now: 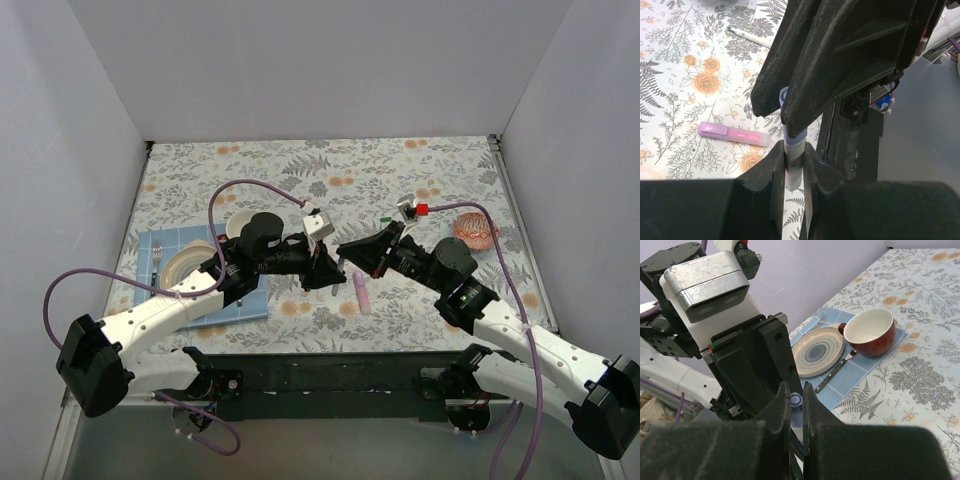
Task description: Insert the pens into the pen caps
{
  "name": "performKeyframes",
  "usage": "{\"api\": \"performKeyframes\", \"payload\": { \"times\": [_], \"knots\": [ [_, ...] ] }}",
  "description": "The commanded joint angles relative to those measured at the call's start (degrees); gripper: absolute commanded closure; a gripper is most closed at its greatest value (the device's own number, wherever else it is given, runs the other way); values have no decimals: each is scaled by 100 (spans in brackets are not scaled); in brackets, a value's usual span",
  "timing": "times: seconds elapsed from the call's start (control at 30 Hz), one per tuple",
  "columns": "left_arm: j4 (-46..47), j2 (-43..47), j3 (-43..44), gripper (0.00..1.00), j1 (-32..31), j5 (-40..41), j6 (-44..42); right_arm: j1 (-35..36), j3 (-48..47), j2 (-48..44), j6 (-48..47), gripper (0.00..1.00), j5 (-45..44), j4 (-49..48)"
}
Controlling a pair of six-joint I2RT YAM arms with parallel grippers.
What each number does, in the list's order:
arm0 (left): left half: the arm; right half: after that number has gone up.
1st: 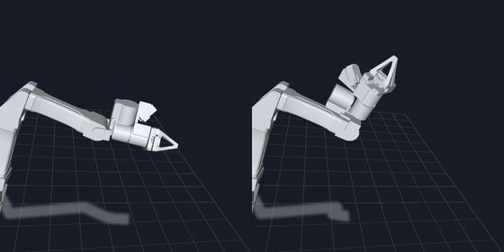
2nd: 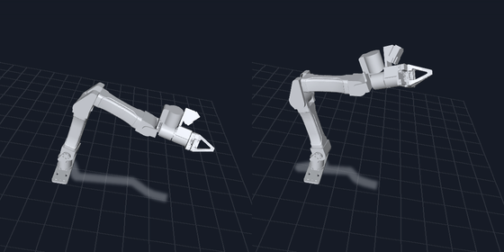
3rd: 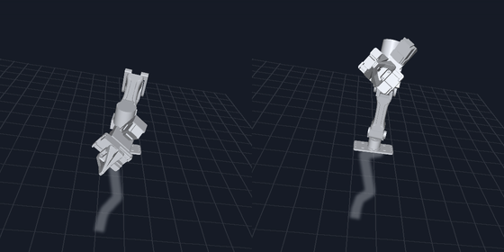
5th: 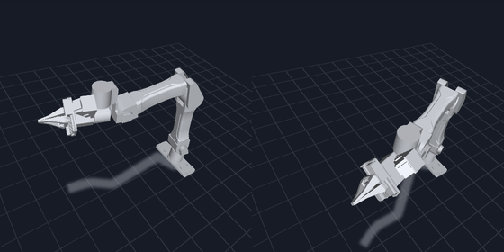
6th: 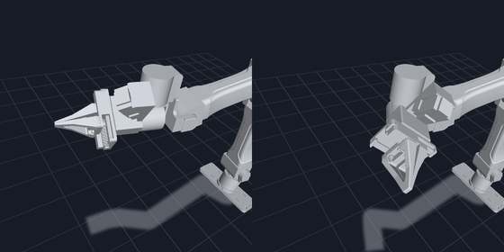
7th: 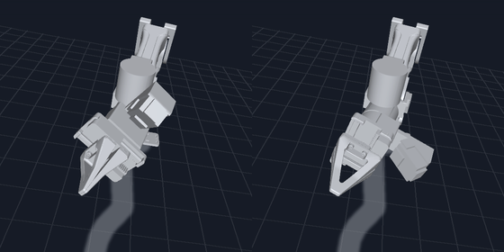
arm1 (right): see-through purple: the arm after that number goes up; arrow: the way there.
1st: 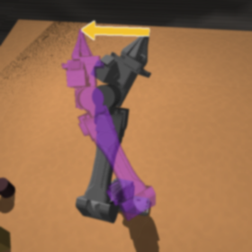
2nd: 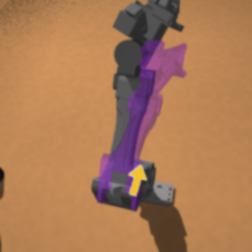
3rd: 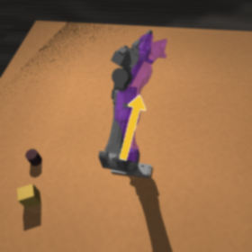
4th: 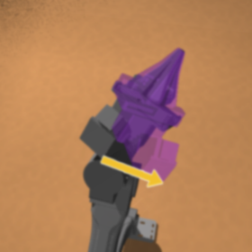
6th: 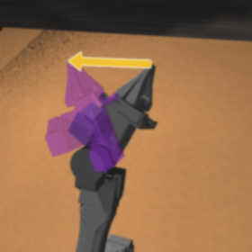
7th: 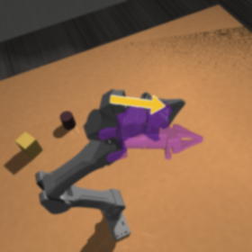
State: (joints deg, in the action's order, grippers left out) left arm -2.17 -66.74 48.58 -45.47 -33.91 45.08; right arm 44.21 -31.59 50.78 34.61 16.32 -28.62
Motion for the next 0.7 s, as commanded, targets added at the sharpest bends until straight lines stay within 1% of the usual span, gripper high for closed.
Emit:
{"api": "performKeyframes", "payload": {
  "times": [0.0,0.03,0.07,0.1,0.13,0.17,0.2,0.27,0.3,0.4,0.47,0.5,0.53,0.67],
  "knots": [
    [1642,38,416,100,179,201,-105,352,-11,-86,90,99,629,1674],
    [1615,30,407,100,179,140,-113,343,-196,-173,55,99,384,1815],
    [1563,29,398,100,179,113,-122,343,-372,-209,11,97,-63,2016],
    [1501,38,363,100,179,69,-131,343,-713,-253,-85,94,-276,2062],
    [1475,47,346,100,179,34,-131,343,-864,-340,-138,91,-478,2080],
    [1440,73,345,100,179,8,-131,334,-1005,-376,-200,89,-863,2106],
    [1370,108,337,100,179,-27,-122,343,-1181,-420,-366,82,-1024,2150],
    [1281,152,319,100,179,-63,-157,334,-1629,-464,-551,75,-1401,2238],
    [1194,161,319,100,179,-80,-184,334,-1744,-482,-630,66,-1490,2325],
    [1053,275,293,100,179,-150,-236,334,-2043,-482,-859,54,-1605,2370],
    [1035,328,275,100,179,-238,-263,326,-2096,-438,-930,52,-1588,2353],
    [1044,337,258,100,179,-274,-263,334,-2105,-420,-938,49,-1562,2335],
    [1052,337,249,100,179,-344,-254,334,-2114,-377,-947,48,-1553,2326],
    [1052,346,257,100,179,-493,-263,334,-2026,-262,-1105,49,-1220,2177]
  ]
}}
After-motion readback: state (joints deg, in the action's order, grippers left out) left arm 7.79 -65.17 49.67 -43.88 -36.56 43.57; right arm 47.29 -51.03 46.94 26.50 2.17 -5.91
